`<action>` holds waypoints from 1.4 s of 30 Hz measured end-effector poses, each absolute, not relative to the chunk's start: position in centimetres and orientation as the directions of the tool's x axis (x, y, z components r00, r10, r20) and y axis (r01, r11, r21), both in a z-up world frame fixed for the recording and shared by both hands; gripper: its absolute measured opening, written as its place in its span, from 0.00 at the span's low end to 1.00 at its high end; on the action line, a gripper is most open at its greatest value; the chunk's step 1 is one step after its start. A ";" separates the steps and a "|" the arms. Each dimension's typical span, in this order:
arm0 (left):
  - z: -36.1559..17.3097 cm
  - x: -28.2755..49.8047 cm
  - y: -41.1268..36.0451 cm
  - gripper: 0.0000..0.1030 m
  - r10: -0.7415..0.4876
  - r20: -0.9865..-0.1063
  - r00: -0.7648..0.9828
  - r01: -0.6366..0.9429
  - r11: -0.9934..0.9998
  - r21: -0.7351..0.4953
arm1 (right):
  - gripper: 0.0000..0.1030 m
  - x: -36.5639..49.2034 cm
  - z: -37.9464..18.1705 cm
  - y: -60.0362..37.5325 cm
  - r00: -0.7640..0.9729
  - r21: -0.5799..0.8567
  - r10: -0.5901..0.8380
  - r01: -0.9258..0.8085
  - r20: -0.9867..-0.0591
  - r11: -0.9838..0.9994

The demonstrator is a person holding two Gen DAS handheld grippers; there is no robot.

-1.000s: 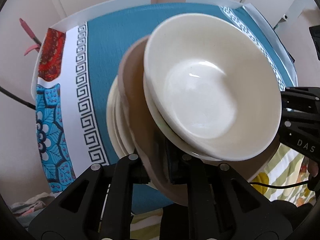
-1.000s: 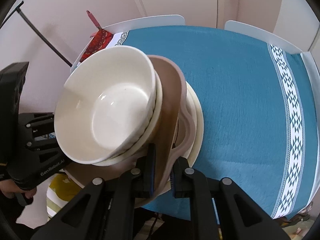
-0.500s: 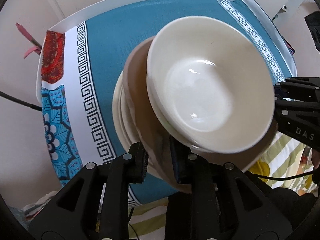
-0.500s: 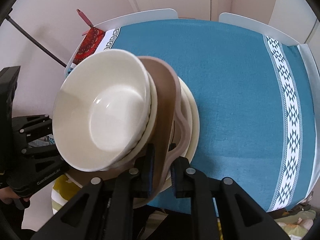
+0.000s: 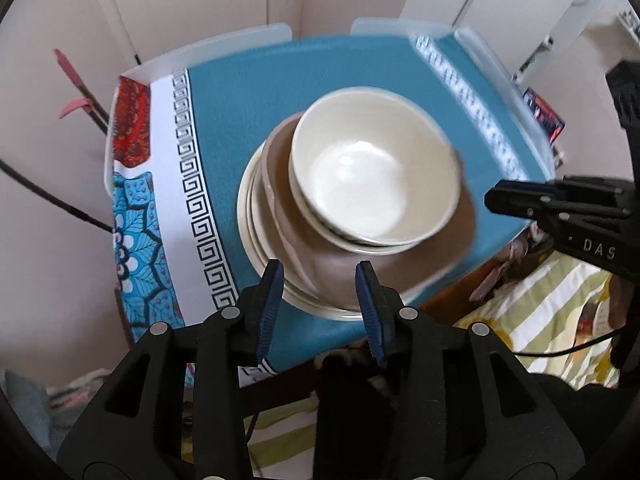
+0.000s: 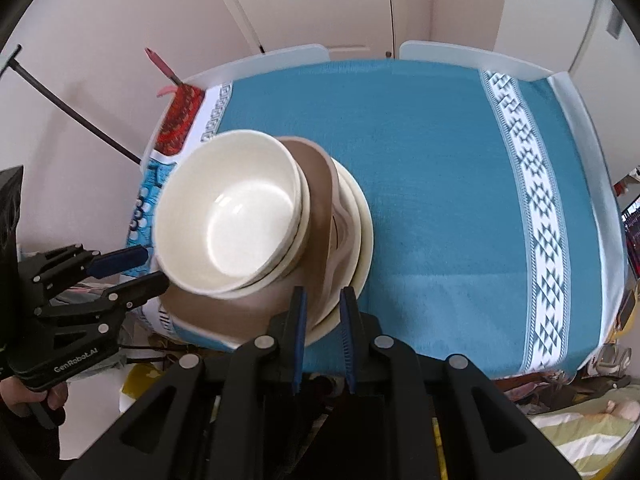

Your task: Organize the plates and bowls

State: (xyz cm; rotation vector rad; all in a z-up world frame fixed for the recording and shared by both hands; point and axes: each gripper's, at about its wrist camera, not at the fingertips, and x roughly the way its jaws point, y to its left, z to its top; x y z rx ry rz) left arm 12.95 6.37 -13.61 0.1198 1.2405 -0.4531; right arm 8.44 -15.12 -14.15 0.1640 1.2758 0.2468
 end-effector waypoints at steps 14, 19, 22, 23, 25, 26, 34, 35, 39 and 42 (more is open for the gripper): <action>3.7 3.2 5.6 1.00 -0.215 -0.489 0.846 0.212 0.975 -0.062 | 0.87 0.0 2.1 -19.9 0.750 0.155 0.180 -0.104 -0.636 0.982; 5.5 0.6 4.6 1.00 -0.170 -0.433 0.885 0.173 0.984 -0.032 | 0.95 -3.1 5.2 -21.6 0.854 0.103 0.074 -0.024 -0.515 0.994; 5.7 -0.7 4.2 1.00 -0.164 -0.407 0.899 0.169 0.985 -0.022 | 0.95 -4.4 5.8 -21.8 0.874 0.060 0.032 -0.004 -0.485 0.998; 5.8 -1.1 4.0 1.00 -0.156 -0.398 0.904 0.163 0.986 -0.017 | 0.95 -4.8 5.9 -21.7 0.877 0.047 0.023 -0.001 -0.480 0.999; 5.9 -1.9 3.5 1.00 -0.149 -0.385 0.911 0.157 0.988 -0.012 | 0.95 -5.4 6.0 -21.8 0.885 0.049 0.019 0.004 -0.465 0.999; 6.0 -2.0 3.4 1.00 -0.148 -0.379 0.914 0.155 0.988 -0.011 | 0.95 -5.6 6.1 -22.0 0.888 0.054 0.022 0.004 -0.460 0.999; 6.5 -3.6 2.1 1.00 -0.151 -0.347 0.926 0.165 0.986 0.013 | 0.96 -6.8 6.2 -22.6 0.896 0.069 0.013 0.020 -0.445 0.997; 6.6 -3.8 2.0 1.00 -0.153 -0.343 0.927 0.169 0.986 0.015 | 0.96 -6.8 6.3 -22.6 0.896 0.069 0.010 0.022 -0.443 0.997; 6.7 -4.0 1.6 1.00 -0.155 -0.343 0.926 0.172 0.985 0.021 | 0.96 -7.0 6.5 -22.6 0.898 0.064 0.001 0.030 -0.440 0.997; 6.8 -4.0 1.6 1.00 -0.155 -0.341 0.927 0.173 0.985 0.021 | 0.96 -7.0 6.7 -22.6 0.900 0.064 -0.003 0.035 -0.436 0.997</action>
